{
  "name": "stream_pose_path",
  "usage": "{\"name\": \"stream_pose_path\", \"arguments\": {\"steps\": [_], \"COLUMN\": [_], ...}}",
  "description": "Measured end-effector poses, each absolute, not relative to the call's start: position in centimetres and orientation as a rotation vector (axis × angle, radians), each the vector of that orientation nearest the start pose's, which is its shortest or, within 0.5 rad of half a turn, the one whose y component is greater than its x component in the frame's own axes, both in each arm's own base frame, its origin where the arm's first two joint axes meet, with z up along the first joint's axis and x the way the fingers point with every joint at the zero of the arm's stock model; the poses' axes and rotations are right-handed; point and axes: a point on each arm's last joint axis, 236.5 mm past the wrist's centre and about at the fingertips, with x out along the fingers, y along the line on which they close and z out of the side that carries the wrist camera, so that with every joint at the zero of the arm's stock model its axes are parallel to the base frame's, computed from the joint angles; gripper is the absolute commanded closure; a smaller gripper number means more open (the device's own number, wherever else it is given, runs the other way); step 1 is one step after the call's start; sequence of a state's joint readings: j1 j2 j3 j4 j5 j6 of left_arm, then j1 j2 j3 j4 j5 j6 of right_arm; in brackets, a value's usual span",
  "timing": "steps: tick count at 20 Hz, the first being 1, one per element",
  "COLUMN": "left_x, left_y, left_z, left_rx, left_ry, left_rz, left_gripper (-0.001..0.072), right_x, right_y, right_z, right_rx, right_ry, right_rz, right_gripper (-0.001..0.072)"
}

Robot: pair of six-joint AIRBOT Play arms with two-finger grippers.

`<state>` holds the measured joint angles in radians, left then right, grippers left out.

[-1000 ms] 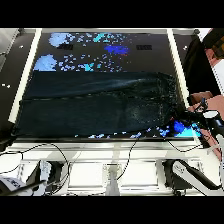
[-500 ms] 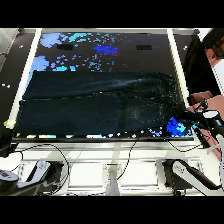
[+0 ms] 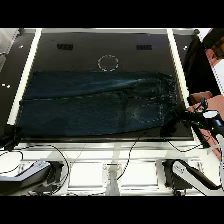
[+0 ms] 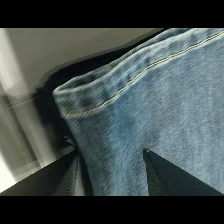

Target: Fold the clothes and pants, and hang the long-sleeved shirts on hangers.

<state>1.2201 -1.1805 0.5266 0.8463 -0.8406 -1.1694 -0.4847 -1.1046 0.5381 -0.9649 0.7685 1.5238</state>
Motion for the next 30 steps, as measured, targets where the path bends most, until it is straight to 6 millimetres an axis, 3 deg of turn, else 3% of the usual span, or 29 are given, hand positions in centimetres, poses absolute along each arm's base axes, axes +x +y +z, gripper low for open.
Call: {"name": "stream_pose_path", "arguments": {"steps": [2, 4, 9, 14, 19, 22, 26, 30], "left_x": [20.7, 21.2, 23.6, 26.9, 33.4, 37.5, 42.0, 46.9], "left_y": [21.9, 22.1, 22.7, 24.1, 22.9, 21.8, 20.9, 19.3], "left_z": [-11.2, -11.3, -8.6, -2.2, 5.4, 8.8, 10.2, 9.7], "left_rx": [-1.158, -1.147, -1.075, -0.924, -0.737, -0.643, -0.646, -0.686], "left_ry": [0.856, 0.835, 0.726, 0.595, 0.499, 0.421, 0.339, 0.337], "left_rz": [0.639, 0.622, 0.524, 0.458, 0.341, 0.326, 0.359, 0.327], "left_gripper": [0.0474, 0.0693, 0.0694, 0.0695, 0.0696, 0.0697, 0.0697, 0.0698], "right_x": [30.4, 30.6, 31.4, 32.3, 34.3, 35.7, 38.7, 42.3], "right_y": [-5.3, -5.2, -5.0, -4.8, -4.4, -4.4, -5.3, -5.3], "right_z": [-9.0, -8.2, -4.1, 1.5, 7.6, 10.1, 11.9, 11.2], "right_rx": [0.900, 0.889, 0.804, 0.742, 0.660, 0.630, 0.654, 0.683], "right_ry": [1.113, 1.116, 1.079, 1.003, 0.904, 0.839, 0.722, 0.678], "right_rz": [-0.296, -0.274, -0.195, -0.139, -0.088, -0.095, -0.136, -0.150], "right_gripper": [0.0676, 0.0676, 0.0677, 0.0677, 0.0677, 0.0677, 0.0677, 0.0678]}}
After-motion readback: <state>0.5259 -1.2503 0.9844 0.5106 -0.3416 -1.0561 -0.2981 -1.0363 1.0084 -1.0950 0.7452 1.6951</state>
